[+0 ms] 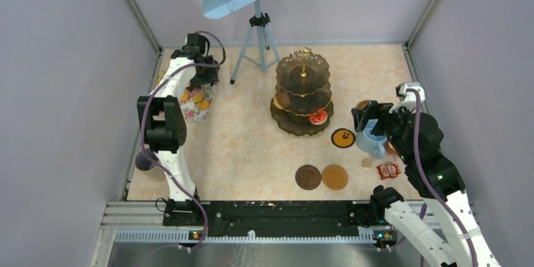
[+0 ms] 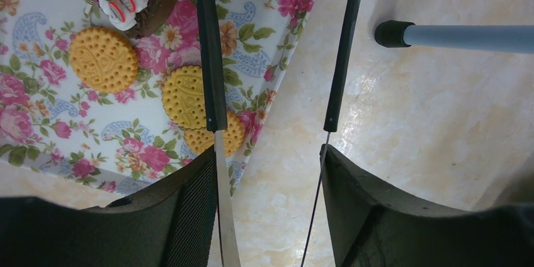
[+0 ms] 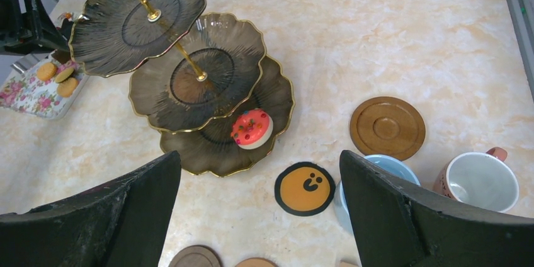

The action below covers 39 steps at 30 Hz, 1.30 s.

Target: Serve the afternoon tea

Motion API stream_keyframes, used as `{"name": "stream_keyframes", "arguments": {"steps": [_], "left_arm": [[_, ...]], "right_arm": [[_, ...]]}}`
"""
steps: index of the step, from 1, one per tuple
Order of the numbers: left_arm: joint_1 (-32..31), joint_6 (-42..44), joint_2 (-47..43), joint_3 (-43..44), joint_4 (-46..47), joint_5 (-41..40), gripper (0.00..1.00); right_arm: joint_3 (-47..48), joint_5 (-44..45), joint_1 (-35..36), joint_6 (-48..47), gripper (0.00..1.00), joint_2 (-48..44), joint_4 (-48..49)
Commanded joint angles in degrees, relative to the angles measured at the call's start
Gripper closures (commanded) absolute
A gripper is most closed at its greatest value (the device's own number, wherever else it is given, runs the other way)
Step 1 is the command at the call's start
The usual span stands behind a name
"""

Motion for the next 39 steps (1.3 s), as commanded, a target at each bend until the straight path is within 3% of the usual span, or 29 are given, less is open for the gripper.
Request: {"name": "stream_keyframes", "arguments": {"steps": [1,19,39], "left_arm": [[-0.05,-1.47,1.4,2.8,1.68,-0.01,0.37],[0.04,-1.69,4.03,6.62,2.3,-2.86,0.38],[0.13,-1.83,-0.87,0.76,9.23,-3.9,0.34]], "right_arm": [[0.2,0.03,0.72,0.53,0.06,-0.71,0.81],[-0.2,0.14,0.7,1.09,0.06,-0.92,0.43],[-0.79,-0.35,0.67,1.58,0.06,-0.61,0.5]]}}
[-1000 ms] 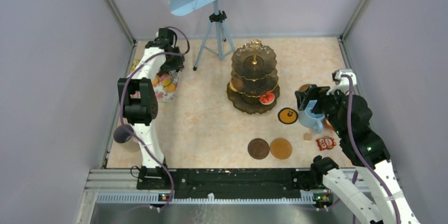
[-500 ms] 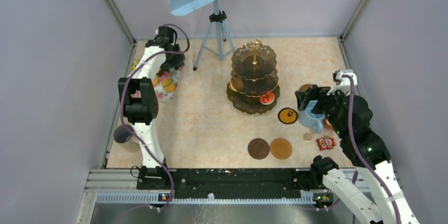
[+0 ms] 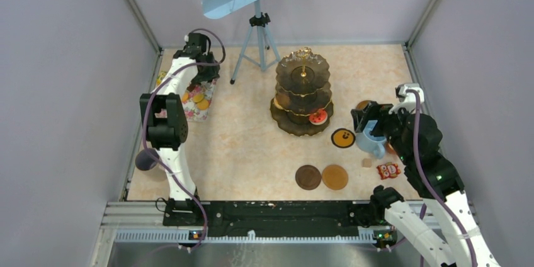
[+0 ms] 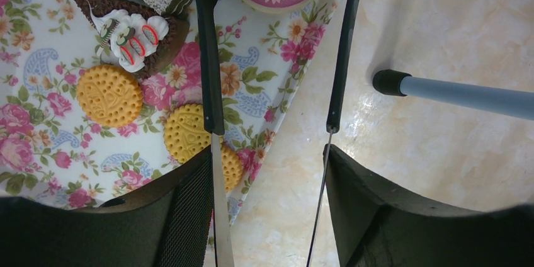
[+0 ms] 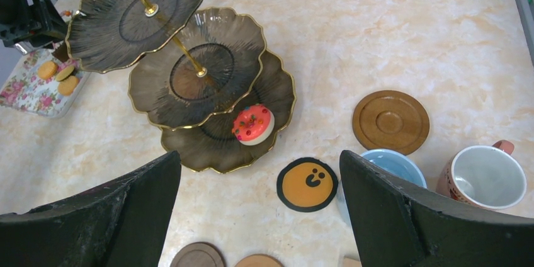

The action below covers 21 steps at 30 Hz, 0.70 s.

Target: Serve the afternoon tea

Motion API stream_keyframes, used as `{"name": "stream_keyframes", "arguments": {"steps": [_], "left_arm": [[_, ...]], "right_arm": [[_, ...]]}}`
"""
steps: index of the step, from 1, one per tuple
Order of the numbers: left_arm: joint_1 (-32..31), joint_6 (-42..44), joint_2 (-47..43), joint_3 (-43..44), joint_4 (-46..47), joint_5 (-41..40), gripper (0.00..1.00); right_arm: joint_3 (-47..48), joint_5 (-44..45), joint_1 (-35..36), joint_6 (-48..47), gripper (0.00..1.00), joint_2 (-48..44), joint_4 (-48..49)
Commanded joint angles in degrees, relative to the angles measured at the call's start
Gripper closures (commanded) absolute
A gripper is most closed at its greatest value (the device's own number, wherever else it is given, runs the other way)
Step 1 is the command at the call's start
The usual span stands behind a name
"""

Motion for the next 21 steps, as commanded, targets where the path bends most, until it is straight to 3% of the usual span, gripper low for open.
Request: {"name": "stream_keyframes", "arguments": {"steps": [1,21], "left_arm": [[0.24,-0.36,-3.8,-0.26,4.06,-1.31,0.34],[0.21,0.66,0.52,1.59,2.09,-1.74,0.44]], "right_arm": [[-0.31,-0.28,0.65,0.55,0.06,-0.28,0.66],[-0.43,-0.59,0.69,0.78,0.06,0.56,1.32]]}}
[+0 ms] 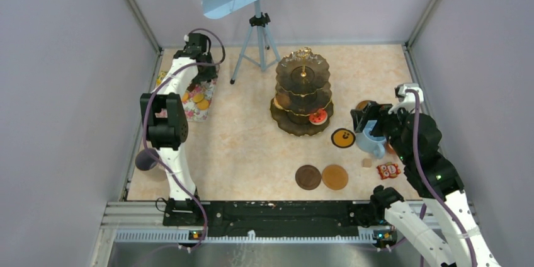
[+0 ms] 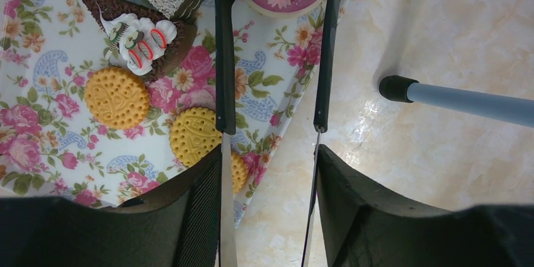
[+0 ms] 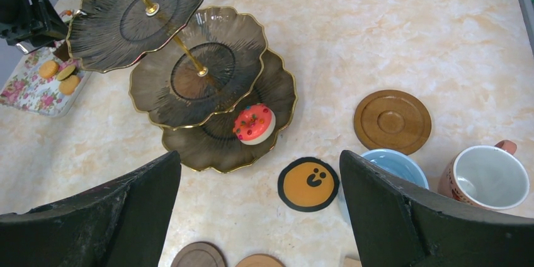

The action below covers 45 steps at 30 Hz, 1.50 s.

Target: Serve the afternoon tea

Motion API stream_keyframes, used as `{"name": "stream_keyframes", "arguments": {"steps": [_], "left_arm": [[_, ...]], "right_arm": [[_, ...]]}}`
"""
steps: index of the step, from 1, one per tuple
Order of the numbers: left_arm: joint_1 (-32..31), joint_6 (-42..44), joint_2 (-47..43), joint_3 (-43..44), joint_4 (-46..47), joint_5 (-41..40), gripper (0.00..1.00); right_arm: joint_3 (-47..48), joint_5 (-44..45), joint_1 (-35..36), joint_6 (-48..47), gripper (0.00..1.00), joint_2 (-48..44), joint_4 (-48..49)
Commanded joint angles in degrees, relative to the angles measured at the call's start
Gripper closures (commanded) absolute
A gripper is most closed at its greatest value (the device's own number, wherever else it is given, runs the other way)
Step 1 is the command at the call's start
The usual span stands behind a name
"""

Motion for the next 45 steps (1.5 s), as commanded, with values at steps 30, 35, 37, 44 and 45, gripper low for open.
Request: {"name": "stream_keyframes", "arguments": {"steps": [30,35,37,44,45], "left_arm": [[-29.17,-11.81,-52.04,-40.68,-7.91,7.86,0.65],[-44.82,-19.76,-57.24,-45.93,-4.53,-0.87,0.66],[-48.89,-20.59,-56.91,-46.92,-1.89,-2.82,0.66],[-60.42,-18.06,-45.95,-39.97,-0.68,-14.55,0.65],[-60.69,-17.08,-45.01,-39.2,-0.1,-15.04,0.65]], "right_arm": [[2.25,-1.18,0.66,0.12,0.06,0.06,2.89],[1.3,-0.47,0.7,0.16,0.06,-0.78,2.01],[0.65,-0.48,0.68,0.78,0.06,-1.28,2.41],[0.23,-0.91,0.64,2.72,0.06,-1.46,2.46],[0.37,-0.86,0.71,2.71,0.06,-1.51,2.3]]}}
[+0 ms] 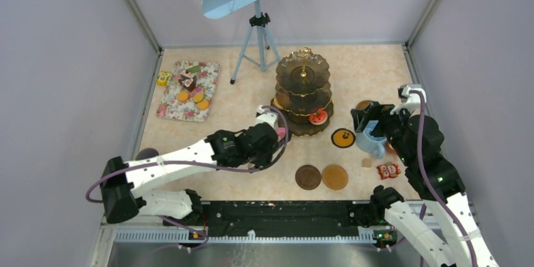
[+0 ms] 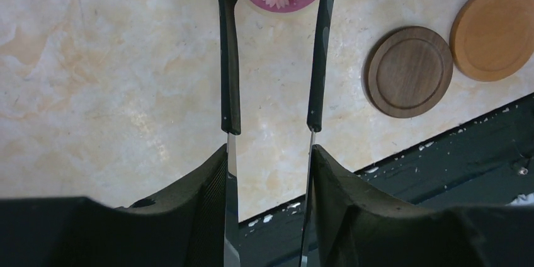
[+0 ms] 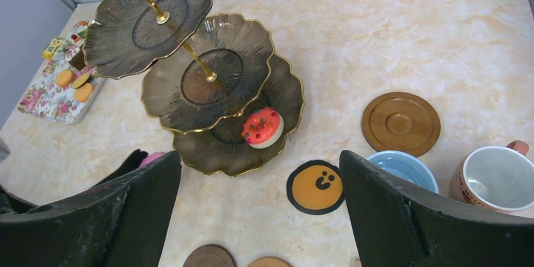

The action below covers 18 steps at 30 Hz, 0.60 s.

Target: Serve the afternoon tea

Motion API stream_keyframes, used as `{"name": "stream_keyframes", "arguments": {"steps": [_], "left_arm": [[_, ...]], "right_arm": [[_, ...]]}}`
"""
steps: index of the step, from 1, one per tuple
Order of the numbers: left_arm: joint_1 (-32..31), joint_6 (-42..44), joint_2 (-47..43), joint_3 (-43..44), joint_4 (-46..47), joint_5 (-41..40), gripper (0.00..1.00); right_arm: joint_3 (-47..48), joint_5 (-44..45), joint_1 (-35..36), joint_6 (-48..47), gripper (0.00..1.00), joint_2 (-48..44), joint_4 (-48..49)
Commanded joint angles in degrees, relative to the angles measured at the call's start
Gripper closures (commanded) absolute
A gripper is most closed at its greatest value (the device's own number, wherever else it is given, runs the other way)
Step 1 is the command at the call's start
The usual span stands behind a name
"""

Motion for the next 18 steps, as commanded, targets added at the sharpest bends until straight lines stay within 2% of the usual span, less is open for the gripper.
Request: {"name": "stream_keyframes", "arguments": {"steps": [1,9,18], "left_arm": [[-2.44,1.73,4.78,5.58,5.15,-8.85,0.65],[-2.45,7.13,9.06,7.3,12.16,-10.07,0.64],[-2.38,8.15,17.29,12.49,11.64,-11.62,0.6]], "right_arm": [[0.52,-0.38,0.7,1.14,0.06,-0.6,1.64],[0.16,0.04,0.69,1.33,0.06,-0.91,0.93],[-0.55,0.33,0.72,1.52,0.07,-1.03,1.32]]}}
